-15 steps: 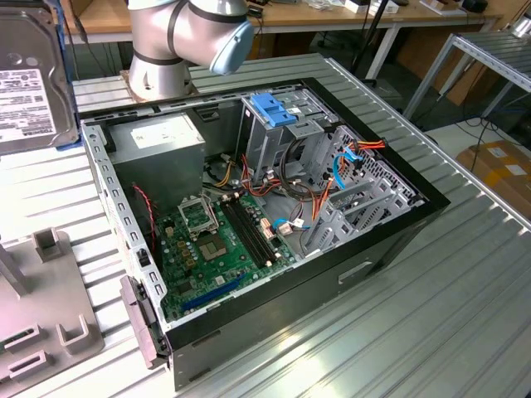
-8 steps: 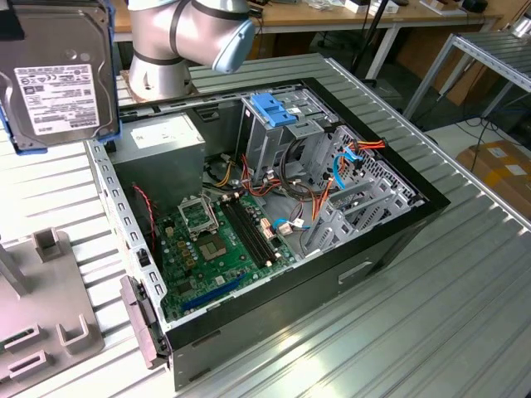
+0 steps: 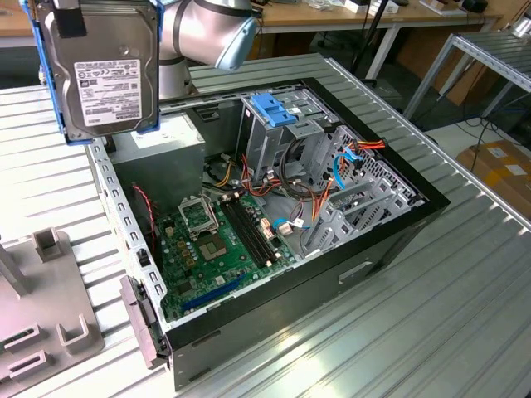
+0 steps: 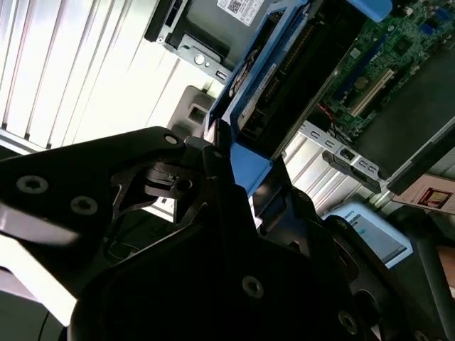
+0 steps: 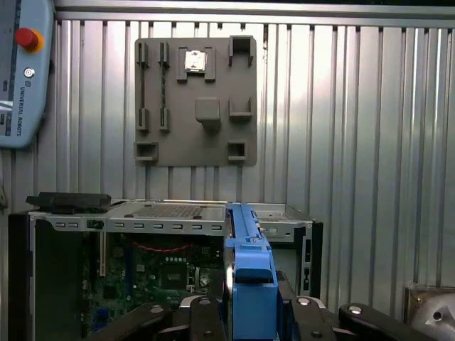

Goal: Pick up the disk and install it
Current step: 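Pick up the disk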

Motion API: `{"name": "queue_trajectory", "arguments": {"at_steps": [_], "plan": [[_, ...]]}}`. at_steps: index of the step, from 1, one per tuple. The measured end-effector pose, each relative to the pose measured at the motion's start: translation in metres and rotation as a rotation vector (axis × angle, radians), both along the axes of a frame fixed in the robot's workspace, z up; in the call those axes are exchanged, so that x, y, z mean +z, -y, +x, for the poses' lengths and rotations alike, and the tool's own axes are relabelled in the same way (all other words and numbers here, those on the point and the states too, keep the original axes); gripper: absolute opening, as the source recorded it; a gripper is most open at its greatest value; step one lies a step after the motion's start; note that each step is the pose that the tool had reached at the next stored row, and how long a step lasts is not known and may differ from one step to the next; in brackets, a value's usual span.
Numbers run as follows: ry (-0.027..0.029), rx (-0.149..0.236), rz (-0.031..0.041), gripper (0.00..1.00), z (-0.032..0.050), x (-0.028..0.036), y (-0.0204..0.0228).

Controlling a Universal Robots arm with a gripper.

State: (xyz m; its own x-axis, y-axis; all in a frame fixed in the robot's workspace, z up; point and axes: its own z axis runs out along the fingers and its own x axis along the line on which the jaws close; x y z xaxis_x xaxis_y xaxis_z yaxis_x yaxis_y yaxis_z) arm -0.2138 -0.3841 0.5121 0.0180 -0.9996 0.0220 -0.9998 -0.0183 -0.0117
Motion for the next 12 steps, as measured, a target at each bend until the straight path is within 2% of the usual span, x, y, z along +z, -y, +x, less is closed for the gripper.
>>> {"name": "queue_trajectory", "arguments": {"at_steps": [3,9,11,12], "plan": [[0.0,0.0,0.0,0.37,0.0128,0.0,0.0],[0.0,0.0,0.0001,0.37,0.0502,0.0,0.0],[0.0,0.0,0.0001,0.37,0.0603,0.0,0.0],[-0.0001,0.0,0.0,0.37,0.0627,0.0,0.0]]}}
